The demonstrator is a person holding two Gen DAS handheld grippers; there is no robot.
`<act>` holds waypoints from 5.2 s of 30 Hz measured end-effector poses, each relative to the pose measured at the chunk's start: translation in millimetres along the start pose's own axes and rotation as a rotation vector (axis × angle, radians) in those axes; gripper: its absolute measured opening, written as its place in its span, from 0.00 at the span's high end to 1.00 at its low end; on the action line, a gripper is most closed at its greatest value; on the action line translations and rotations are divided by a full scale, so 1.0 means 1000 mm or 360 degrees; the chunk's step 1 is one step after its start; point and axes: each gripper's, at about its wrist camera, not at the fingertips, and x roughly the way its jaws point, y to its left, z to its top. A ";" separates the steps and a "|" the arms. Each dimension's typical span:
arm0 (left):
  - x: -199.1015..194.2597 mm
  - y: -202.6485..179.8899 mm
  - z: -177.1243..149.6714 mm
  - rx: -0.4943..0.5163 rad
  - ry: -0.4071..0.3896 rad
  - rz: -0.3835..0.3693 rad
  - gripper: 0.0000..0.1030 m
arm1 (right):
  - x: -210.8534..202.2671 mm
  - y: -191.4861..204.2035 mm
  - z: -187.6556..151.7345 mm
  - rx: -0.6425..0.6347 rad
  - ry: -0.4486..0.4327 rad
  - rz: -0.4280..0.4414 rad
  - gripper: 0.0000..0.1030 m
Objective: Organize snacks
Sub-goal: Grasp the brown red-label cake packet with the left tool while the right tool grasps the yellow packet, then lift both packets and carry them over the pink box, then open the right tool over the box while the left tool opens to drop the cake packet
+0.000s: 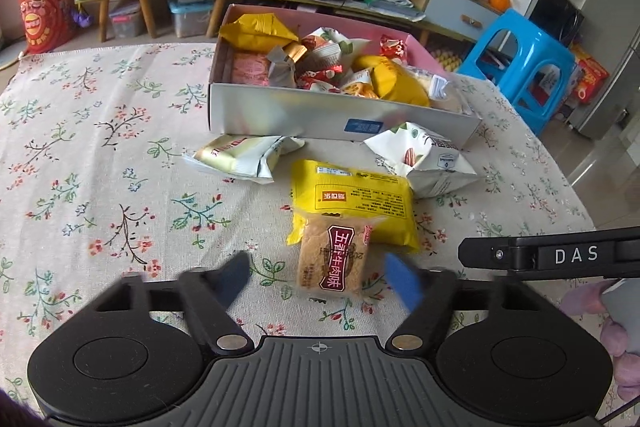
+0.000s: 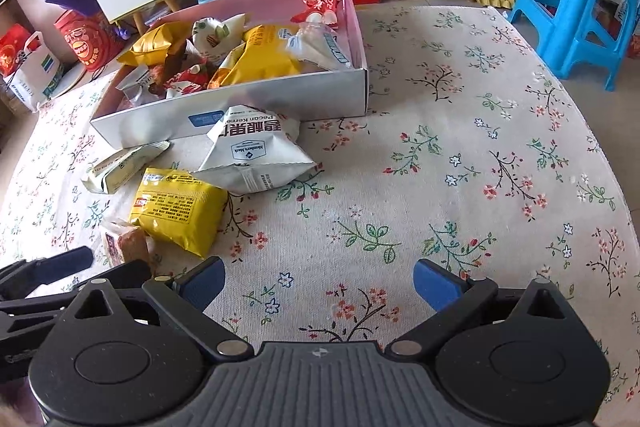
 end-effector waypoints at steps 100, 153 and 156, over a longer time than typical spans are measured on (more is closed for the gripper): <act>-0.029 0.071 0.007 -0.0167 0.0212 0.0223 0.70 | -0.030 0.074 0.022 -0.0023 -0.0052 0.0344 0.39; 0.078 0.014 0.170 -0.0121 -0.0314 -0.0095 0.48 | 0.047 -0.003 0.164 0.0460 -0.0255 0.0366 0.23; 0.068 0.014 0.166 -0.0107 -0.0306 -0.0088 0.42 | 0.040 -0.003 0.160 0.0451 -0.0251 0.0365 0.22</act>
